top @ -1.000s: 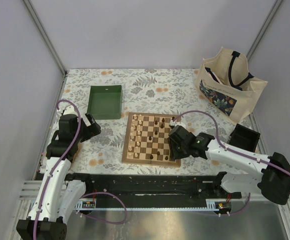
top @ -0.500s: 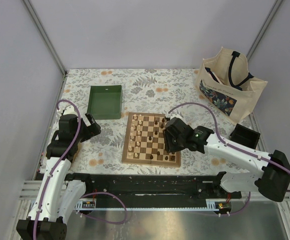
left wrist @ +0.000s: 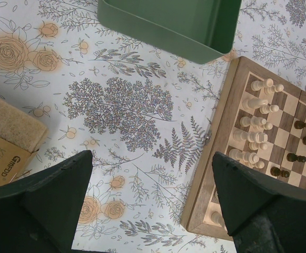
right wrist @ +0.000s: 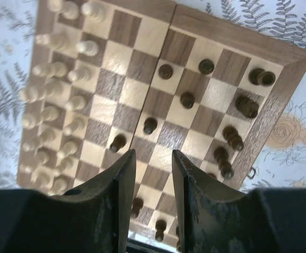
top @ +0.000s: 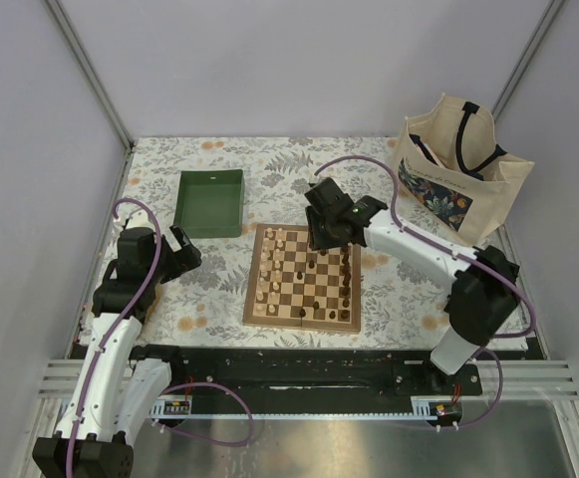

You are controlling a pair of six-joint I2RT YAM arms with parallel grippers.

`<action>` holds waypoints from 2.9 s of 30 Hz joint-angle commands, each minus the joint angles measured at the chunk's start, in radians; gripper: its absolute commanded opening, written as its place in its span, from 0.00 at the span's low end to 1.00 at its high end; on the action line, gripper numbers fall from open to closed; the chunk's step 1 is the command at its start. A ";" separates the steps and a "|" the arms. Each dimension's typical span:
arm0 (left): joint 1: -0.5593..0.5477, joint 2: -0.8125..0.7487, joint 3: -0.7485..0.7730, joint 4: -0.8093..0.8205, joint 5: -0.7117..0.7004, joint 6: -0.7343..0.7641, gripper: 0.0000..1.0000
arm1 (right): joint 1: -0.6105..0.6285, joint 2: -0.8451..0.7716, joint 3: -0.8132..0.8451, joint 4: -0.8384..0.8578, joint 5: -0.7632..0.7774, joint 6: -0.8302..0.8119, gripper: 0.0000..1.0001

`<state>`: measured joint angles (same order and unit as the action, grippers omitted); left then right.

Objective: Set up the chess pieces on the board

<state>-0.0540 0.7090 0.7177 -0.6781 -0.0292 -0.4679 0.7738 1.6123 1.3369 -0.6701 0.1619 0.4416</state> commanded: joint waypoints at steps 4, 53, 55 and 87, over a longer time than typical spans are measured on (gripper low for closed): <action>0.005 -0.006 0.012 0.052 0.012 0.005 0.99 | -0.047 0.133 0.097 -0.046 -0.035 -0.043 0.41; 0.005 0.003 0.012 0.052 0.011 0.006 0.99 | -0.180 0.396 0.274 -0.046 -0.024 -0.080 0.32; 0.005 0.003 0.012 0.052 0.009 0.006 0.99 | -0.182 0.396 0.274 -0.046 -0.025 -0.083 0.30; 0.005 0.006 0.015 0.052 0.015 0.006 0.99 | -0.214 0.340 0.222 -0.039 0.001 -0.089 0.17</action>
<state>-0.0540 0.7094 0.7177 -0.6781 -0.0292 -0.4679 0.5690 1.9984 1.5665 -0.7265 0.1387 0.3618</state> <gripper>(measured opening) 0.988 0.207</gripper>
